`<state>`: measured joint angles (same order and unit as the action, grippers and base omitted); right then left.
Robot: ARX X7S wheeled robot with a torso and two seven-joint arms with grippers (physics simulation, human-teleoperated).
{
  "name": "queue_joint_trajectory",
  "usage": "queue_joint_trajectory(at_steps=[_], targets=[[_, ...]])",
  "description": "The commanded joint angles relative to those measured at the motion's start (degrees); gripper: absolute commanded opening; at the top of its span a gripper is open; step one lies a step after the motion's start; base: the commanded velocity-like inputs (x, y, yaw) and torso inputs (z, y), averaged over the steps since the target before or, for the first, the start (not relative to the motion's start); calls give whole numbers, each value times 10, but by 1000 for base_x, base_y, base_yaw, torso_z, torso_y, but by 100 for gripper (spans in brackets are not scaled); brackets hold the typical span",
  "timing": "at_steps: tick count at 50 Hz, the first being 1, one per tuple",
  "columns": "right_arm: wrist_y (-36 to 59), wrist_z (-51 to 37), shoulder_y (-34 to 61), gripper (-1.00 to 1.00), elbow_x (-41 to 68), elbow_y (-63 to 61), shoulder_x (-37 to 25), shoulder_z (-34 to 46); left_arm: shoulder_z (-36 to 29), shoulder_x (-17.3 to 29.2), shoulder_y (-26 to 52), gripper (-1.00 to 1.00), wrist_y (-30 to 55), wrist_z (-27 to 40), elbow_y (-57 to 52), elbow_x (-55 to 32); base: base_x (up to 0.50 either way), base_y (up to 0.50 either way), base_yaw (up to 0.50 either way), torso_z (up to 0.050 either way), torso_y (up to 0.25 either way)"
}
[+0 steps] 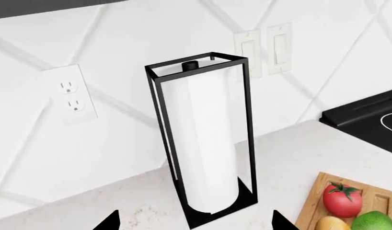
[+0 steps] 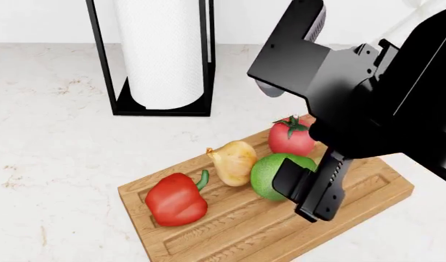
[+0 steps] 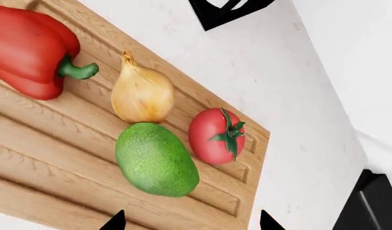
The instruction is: Place the avocado, onion, tomato and bell pepper on the cutting board.
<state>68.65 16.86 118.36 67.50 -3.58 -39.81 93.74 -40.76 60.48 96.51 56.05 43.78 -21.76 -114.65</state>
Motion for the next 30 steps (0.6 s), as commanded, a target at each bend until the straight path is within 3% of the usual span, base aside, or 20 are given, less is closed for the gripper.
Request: queue_joint_trajectory(at_steps=[1,8,19,24,30], targets=[[40,-6,58,100,22,-43,-17,-20,1,-4,10,100,5,3,3,-5,0,0,0,0,0],[77,-50,106,100,82,-98,-50,-67,3,-4,18,100,8,5,3,-13,0,0,0,0,0],[125,-205,158,100,243,-175,-104,-164,6,1,28,100,10,14,-4,-33,0,0,0,0,0],[171,-313,162,100,339,-202,-103,-224,7,3,31,100,10,19,-9,-41,0,0,0,0,0],[211,-511,165,100,490,-201,-103,-285,10,10,33,100,11,20,-14,-46,0,0,0,0,0]])
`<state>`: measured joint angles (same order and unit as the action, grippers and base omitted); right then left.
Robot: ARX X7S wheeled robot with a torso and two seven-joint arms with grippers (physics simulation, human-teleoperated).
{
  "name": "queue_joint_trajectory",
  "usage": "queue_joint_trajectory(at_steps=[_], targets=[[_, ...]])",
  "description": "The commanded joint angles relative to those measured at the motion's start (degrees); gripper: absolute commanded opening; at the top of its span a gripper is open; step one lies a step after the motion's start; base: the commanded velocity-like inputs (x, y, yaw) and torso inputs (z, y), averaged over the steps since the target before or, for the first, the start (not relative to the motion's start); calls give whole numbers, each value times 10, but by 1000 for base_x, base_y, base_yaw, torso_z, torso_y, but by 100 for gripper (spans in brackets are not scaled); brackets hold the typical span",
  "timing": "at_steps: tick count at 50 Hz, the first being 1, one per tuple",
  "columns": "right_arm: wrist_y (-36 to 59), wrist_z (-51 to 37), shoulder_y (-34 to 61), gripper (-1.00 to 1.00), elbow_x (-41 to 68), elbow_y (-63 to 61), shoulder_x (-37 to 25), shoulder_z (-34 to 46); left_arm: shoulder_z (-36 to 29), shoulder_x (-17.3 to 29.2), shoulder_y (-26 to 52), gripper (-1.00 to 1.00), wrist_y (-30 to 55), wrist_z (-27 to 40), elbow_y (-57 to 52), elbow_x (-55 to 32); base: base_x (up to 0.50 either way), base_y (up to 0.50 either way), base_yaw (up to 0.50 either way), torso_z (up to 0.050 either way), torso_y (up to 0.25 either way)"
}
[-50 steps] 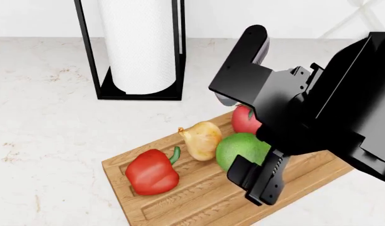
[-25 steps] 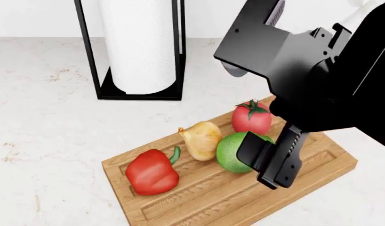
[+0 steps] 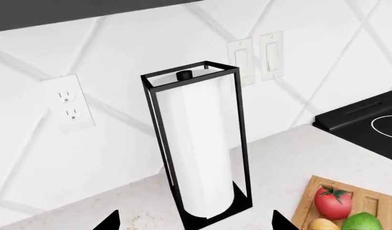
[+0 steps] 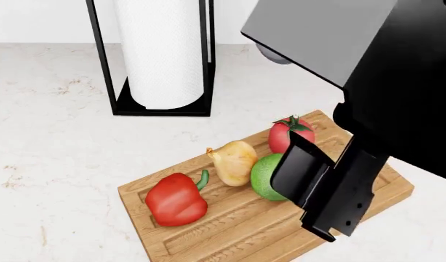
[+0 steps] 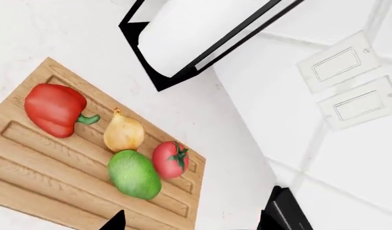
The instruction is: Place the avocado, onion, tomato and bell pepper on the cutting board.
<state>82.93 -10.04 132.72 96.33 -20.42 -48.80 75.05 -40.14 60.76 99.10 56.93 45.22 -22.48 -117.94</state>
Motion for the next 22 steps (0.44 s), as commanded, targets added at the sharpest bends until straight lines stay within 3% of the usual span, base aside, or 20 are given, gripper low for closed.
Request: queue_joint_trajectory(at_steps=[1,4,9,13,22], targets=[[70,-283,22,100,233,-31,-16,-113,5,9,9,100,2,7,-7,-17,0,0,0,0,0],[70,-372,23,100,294,-28,-15,-116,9,13,15,100,1,11,-11,-27,0,0,0,0,0],[71,-603,23,100,468,-20,-6,-128,21,29,25,100,-2,19,-35,-49,0,0,0,0,0],[61,-718,22,100,555,-9,-9,-148,32,41,33,100,-8,27,-51,-55,0,0,0,0,0],[-20,-799,22,100,610,-64,-32,-204,52,54,39,100,-40,42,-75,-86,0,0,0,0,0]])
